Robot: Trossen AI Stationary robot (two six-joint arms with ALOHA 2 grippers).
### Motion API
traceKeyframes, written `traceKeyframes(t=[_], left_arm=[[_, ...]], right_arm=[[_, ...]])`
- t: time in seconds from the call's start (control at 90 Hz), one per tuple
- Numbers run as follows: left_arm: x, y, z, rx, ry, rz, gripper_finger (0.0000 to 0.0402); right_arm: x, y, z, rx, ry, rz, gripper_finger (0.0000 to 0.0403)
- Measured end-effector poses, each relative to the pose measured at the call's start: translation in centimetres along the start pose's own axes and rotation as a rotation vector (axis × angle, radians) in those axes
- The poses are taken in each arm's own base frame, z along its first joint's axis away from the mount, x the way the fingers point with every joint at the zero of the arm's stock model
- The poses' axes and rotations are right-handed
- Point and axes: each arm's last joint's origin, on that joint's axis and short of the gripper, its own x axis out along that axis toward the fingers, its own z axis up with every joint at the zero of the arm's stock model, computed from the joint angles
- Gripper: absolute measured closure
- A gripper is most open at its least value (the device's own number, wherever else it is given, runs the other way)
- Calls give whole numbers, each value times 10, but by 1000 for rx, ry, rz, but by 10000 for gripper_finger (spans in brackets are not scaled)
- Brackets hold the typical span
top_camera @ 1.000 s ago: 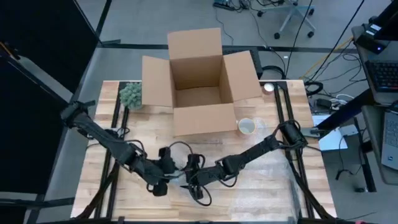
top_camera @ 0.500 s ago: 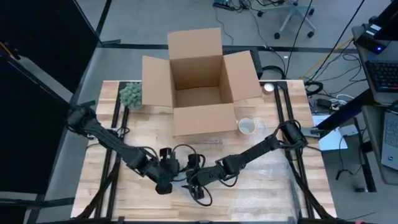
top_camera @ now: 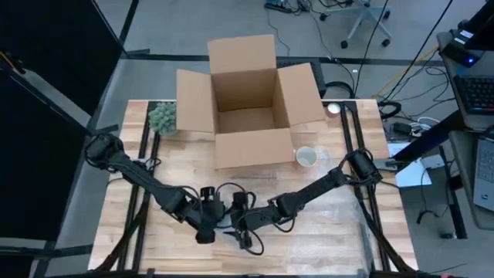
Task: Wrap mug
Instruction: Wrap the red cup in the bubble wrap
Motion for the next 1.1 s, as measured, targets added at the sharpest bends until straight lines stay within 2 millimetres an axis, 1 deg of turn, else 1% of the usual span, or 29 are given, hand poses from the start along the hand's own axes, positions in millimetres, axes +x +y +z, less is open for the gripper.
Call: traceKeyframes(t=[0.089,0.2,0.278,0.389,0.444,0.6,0.689,0.767,0.844,0.956,1.022,1.1], left_arm=[[0,0,0,-2,0,0,279],[-7,2,1,-9,-6,-6,279],[-17,3,4,-14,-11,-10,279],[-38,5,13,-20,-47,-29,279],[-45,6,14,-21,-66,-40,279],[-58,9,16,-25,-109,-60,279],[-60,5,14,-13,-114,-73,279],[-57,0,11,0,-106,-96,279],[-49,-5,5,6,-94,-116,279],[-31,-9,-2,0,-68,-102,279],[-19,-7,-8,-6,-32,-79,279],[-6,-9,-9,-13,-10,-99,279]], right_arm=[[2,0,-3,-18,19,-4,124],[2,0,-5,-23,32,-4,124],[3,1,-4,-19,20,-3,124],[3,0,-5,-16,22,-1,124],[3,1,-5,-17,23,-1,124],[3,0,-5,-19,25,0,124],[3,1,-5,-19,26,0,124],[3,1,-5,-19,27,0,124],[3,1,-5,-19,27,0,124],[3,1,-5,-19,27,1,124],[3,1,-6,-19,27,2,124],[3,0,-6,-19,27,6,124]])
